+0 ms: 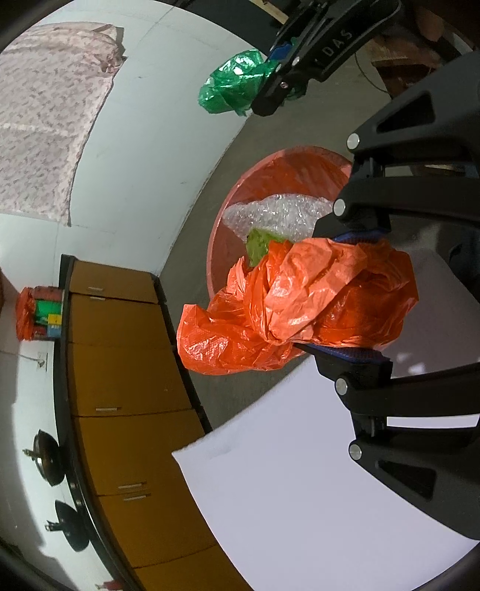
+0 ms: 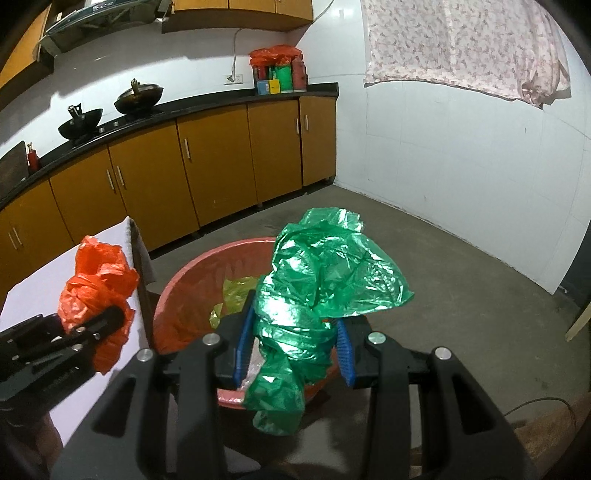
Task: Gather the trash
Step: 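Carry the red bag with the left tool while the right carries the green bag over the basket, then open the left tool over the basket while the right tool drops the green bag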
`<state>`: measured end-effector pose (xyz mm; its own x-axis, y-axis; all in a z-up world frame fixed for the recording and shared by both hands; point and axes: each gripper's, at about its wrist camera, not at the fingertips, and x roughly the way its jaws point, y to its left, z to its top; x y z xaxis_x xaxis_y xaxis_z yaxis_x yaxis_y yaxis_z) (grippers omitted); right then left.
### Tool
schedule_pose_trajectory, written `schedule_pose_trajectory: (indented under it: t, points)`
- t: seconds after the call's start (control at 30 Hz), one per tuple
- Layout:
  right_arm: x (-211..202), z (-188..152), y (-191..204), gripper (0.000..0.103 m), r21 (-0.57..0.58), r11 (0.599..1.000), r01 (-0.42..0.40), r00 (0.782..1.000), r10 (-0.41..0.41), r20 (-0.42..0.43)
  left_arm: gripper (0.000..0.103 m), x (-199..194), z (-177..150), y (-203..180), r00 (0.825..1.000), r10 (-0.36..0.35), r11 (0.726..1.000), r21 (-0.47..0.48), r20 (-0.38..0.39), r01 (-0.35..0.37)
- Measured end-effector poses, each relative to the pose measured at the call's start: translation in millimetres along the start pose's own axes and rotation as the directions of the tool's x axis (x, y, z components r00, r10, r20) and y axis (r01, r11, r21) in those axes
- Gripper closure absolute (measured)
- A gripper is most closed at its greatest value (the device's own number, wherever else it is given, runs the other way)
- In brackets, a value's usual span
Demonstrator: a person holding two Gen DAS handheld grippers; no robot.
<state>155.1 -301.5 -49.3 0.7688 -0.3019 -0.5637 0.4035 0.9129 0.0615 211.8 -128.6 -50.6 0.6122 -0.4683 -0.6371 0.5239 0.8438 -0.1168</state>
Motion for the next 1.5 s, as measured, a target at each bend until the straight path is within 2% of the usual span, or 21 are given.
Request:
schedule_pose_trajectory:
  t: [0.67,1.13,1.23,1.37,1.5]
  points:
    - [32.8,9.3,7.7,0.065,-0.024,0.999,-0.025,0.999,0.024,-0.02,0.059,32.4,12.2,-4.8,0.999,-0.035,0.997,0.072,-0.025,0.037]
    - [49.1,29.3,-0.7,0.065,0.006,0.998,-0.06,0.998,0.06,-0.009,0.059,50.9,13.7,-3.9,0.996,-0.071,0.995,0.067,-0.051,0.074]
    - [51.1,37.8,-1.7,0.063,0.024,0.996,-0.089,0.996,0.089,0.007,0.053,53.6,15.5,-3.6,0.996,-0.067,0.996,0.063,-0.054,0.07]
    - [52.1,43.2,-7.4,0.052,0.061,0.99,-0.124,0.992,0.123,0.019,0.043,55.4,16.1,-2.8,0.997,-0.062,0.996,0.059,-0.053,0.065]
    - [48.7,41.9,-13.7,0.046,0.081,0.99,-0.117,0.993,0.115,0.027,0.037,54.2,15.1,1.1,0.997,-0.06,0.997,0.042,-0.051,0.062]
